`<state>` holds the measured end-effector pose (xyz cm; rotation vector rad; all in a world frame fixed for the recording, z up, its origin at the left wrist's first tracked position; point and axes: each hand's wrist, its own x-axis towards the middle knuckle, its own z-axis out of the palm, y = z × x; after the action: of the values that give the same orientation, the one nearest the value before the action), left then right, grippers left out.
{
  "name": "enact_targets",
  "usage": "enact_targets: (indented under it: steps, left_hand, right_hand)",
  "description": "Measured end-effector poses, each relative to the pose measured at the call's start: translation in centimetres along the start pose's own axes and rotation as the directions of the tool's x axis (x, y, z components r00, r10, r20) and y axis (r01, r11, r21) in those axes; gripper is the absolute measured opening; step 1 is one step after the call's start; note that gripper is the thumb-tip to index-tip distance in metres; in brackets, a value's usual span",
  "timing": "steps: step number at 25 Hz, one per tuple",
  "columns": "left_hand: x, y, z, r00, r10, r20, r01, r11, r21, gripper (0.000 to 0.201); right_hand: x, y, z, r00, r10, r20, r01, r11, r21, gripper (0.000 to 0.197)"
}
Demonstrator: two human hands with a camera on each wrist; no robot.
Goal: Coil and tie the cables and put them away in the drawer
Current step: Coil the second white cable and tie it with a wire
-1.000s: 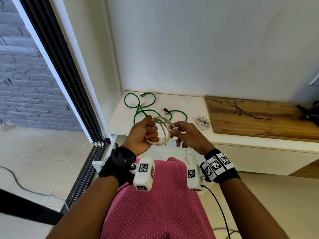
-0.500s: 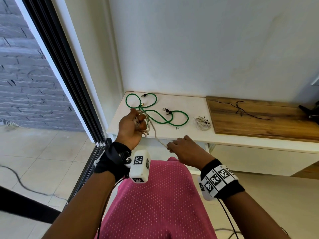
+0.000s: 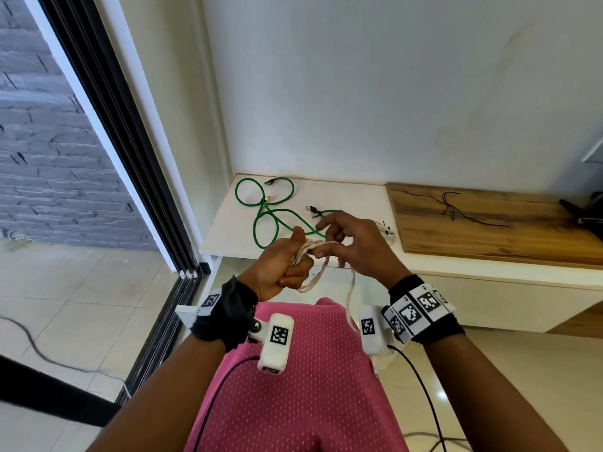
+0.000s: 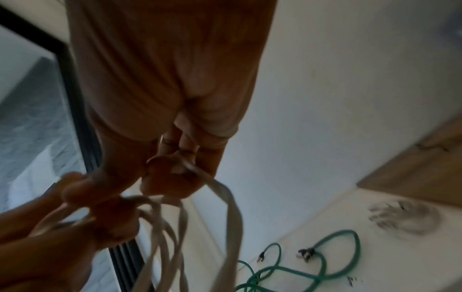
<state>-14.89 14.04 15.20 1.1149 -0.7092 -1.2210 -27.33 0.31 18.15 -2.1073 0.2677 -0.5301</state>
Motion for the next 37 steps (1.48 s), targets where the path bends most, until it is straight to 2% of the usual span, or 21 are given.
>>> enact_targets:
  steps: [2,4,6,8,11,14,16,18,20,22,24,29,31,33,34,35,37]
  left_hand:
    - [-0.2,0.0,-0.3,1.000,-0.006,0.029,0.006,1.000,-0.017,0.044]
    - [-0.3,-0.3,-0.3,0.999,-0.015,0.048,0.018,0.998,-0.059,0.036]
    - [-0.3,-0.5,-0.3,0.998,-0.024,0.056,0.034,0.984,-0.174,0.034]
    - [0.0,-0.7,-0.2,0.998,-0.035,0.051,0.047,0.964,-0.261,0.035]
    - [0.3,-1.1,0.1,0.996,-0.085,0.013,0.085,0.949,-0.305,0.034]
    - [0.6,-1.6,0.4,0.996,-0.075,-0.051,0.064,0.979,-0.194,0.025]
    - [0.5,-1.6,0.0,0.995,-0.055,-0.078,0.054,0.998,-0.021,0.022]
    - [0.4,-1.3,-0.2,0.995,-0.083,-0.060,0.089,0.990,0.109,0.026]
    - [0.3,-1.0,-0.1,0.990,-0.129,-0.052,0.135,0.982,0.133,0.029]
    - [0.2,-1.1,0.3,0.987,-0.151,-0.053,0.155,0.986,0.070,0.029]
    - [0.2,-1.4,0.7,0.989,-0.138,-0.060,0.139,0.990,0.021,0.029]
    - [-0.2,-1.8,0.8,0.989,-0.116,-0.094,0.127,0.985,0.118,0.034]
    - [-0.5,-1.9,0.8,0.981,-0.112,-0.161,0.130,0.986,0.106,0.037]
    - [-0.7,-1.9,0.5,0.972,-0.099,-0.212,0.107,0.994,0.027,0.038]
    - [-0.7,-1.9,0.2,0.967,-0.092,-0.236,0.086,0.996,-0.036,0.038]
    - [-0.7,-1.8,-0.2,0.961,-0.084,-0.262,0.058,0.993,-0.107,0.038]
    - [-0.5,-1.5,-0.9,0.946,-0.068,-0.317,-0.014,0.968,-0.250,0.039]
  right_hand:
    - [-0.2,1.2,-0.4,0.996,0.087,-0.020,-0.084,0.991,0.099,0.025]
    - [-0.5,2.1,-0.3,0.990,0.137,0.025,-0.139,0.972,0.190,0.020]
    - [-1.2,2.5,0.2,0.982,0.155,0.109,-0.182,0.932,0.315,0.029]
    - [-1.7,2.5,0.6,0.973,0.152,0.176,-0.203,0.924,0.323,0.035]
    - [-1.2,2.7,1.4,0.958,0.158,0.239,-0.194,0.971,0.137,0.025]
    - [-0.5,3.3,1.7,0.978,0.129,0.164,-0.115,0.989,-0.092,0.021]
    - [-0.4,3.7,1.7,0.984,0.090,0.155,-0.051,0.971,-0.235,0.020]
    - [-0.5,4.1,1.7,0.975,0.068,0.210,0.012,0.934,-0.358,0.014]
    - [-0.6,4.3,2.0,0.963,0.086,0.256,0.039,0.894,-0.447,0.011]
    - [-0.4,4.2,2.2,0.960,0.099,0.264,0.044,0.871,-0.489,0.012]
    - [-0.4,4.0,2.2,0.953,0.098,0.286,0.048,0.885,-0.463,0.012]
    - [-0.4,3.6,1.1,0.937,0.135,0.321,-0.040,0.957,-0.286,0.017]
    - [-0.7,3.9,0.5,0.944,0.192,0.268,-0.172,0.980,-0.096,0.025]
    - [-1.4,4.5,0.0,0.930,0.265,0.254,-0.313,0.934,0.174,0.031]
    - [-1.9,4.9,-0.1,0.918,0.286,0.276,-0.351,0.909,0.224,0.029]
    - [-2.3,5.3,-0.1,0.901,0.303,0.310,-0.372,0.907,0.196,0.025]
    - [-3.0,5.9,0.5,0.856,0.349,0.382,-0.380,0.925,0.006,0.017]
